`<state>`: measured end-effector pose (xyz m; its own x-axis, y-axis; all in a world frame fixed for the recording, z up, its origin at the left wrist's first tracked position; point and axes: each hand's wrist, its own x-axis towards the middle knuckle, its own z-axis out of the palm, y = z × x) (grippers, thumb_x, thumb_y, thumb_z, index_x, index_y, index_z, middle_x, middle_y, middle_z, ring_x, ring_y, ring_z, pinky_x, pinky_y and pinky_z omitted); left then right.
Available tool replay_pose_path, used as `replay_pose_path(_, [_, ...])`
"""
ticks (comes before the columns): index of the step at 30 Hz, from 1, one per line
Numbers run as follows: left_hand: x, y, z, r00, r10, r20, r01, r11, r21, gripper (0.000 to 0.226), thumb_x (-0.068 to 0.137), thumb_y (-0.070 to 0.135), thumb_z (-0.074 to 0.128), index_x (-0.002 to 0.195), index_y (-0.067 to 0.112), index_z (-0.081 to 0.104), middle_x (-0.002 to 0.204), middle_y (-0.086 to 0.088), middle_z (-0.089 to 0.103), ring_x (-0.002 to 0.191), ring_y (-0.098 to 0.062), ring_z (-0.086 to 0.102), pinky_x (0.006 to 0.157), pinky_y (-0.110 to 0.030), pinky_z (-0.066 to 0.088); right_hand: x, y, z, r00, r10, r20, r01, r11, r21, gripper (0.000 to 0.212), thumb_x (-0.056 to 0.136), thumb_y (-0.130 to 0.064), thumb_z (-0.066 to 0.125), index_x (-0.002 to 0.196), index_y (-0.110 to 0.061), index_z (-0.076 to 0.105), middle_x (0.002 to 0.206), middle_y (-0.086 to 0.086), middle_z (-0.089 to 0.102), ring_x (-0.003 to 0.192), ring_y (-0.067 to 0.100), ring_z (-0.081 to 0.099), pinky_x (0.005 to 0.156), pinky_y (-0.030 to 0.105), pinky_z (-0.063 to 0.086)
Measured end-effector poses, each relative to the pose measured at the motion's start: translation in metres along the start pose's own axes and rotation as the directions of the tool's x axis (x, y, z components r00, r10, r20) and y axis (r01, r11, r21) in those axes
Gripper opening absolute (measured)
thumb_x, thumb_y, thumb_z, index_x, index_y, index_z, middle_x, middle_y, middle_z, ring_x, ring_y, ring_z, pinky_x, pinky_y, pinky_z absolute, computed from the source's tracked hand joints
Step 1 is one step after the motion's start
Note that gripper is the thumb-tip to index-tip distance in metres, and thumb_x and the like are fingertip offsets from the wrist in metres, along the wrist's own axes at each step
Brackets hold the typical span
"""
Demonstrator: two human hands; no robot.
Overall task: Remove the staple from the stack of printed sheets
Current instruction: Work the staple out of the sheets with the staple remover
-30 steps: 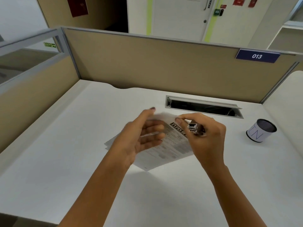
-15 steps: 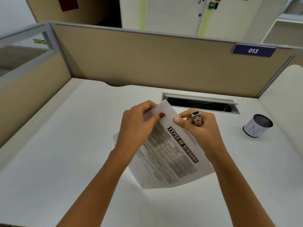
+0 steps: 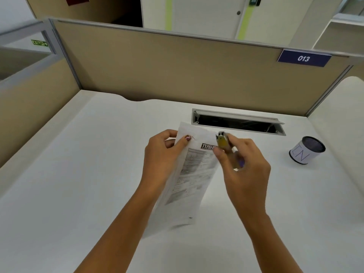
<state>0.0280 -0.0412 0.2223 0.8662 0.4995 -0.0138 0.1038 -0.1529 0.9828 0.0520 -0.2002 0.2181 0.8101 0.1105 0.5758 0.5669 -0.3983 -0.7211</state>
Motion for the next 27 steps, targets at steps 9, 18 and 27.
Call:
replay_pose_path(9, [-0.008, -0.003, 0.016, 0.978, -0.19, -0.088, 0.154, 0.937, -0.315, 0.028, 0.085, 0.032, 0.065, 0.112, 0.026, 0.059, 0.107, 0.002, 0.071, 0.089, -0.017, 0.07, 0.076, -0.032, 0.059, -0.01, -0.001, 0.021, 0.99, 0.137, 0.037, -0.141, 0.976, 0.167, 0.047, 0.086, -0.036, 0.058, 0.128, -0.013, 0.06, 0.101, 0.002, 0.062, 0.087, 0.022, 0.065, 0.074, 0.012, 0.054])
replay_pose_path(18, [-0.014, -0.003, 0.03, 0.956, -0.229, -0.184, 0.142, 0.909, -0.391, 0.02, 0.086, 0.031, 0.063, 0.104, 0.024, 0.068, 0.101, 0.005, 0.073, 0.091, -0.018, 0.069, 0.088, -0.039, 0.056, -0.015, -0.003, 0.036, 0.992, 0.124, 0.039, -0.127, 0.985, 0.118, 0.035, 0.084, -0.021, 0.074, 0.117, -0.02, 0.065, 0.104, -0.002, 0.07, 0.082, 0.014, 0.068, 0.07, 0.011, 0.055])
replay_pose_path(27, [-0.019, -0.004, 0.038, 0.953, -0.206, -0.221, 0.105, 0.911, -0.398, 0.025, 0.086, 0.036, 0.063, 0.105, 0.022, 0.07, 0.103, 0.002, 0.073, 0.091, -0.022, 0.07, 0.079, -0.031, 0.059, -0.011, -0.001, 0.044, 0.988, 0.151, 0.025, -0.153, 0.98, 0.129, 0.032, 0.083, -0.023, 0.075, 0.113, -0.021, 0.064, 0.093, -0.009, 0.066, 0.077, 0.007, 0.067, 0.067, 0.004, 0.051])
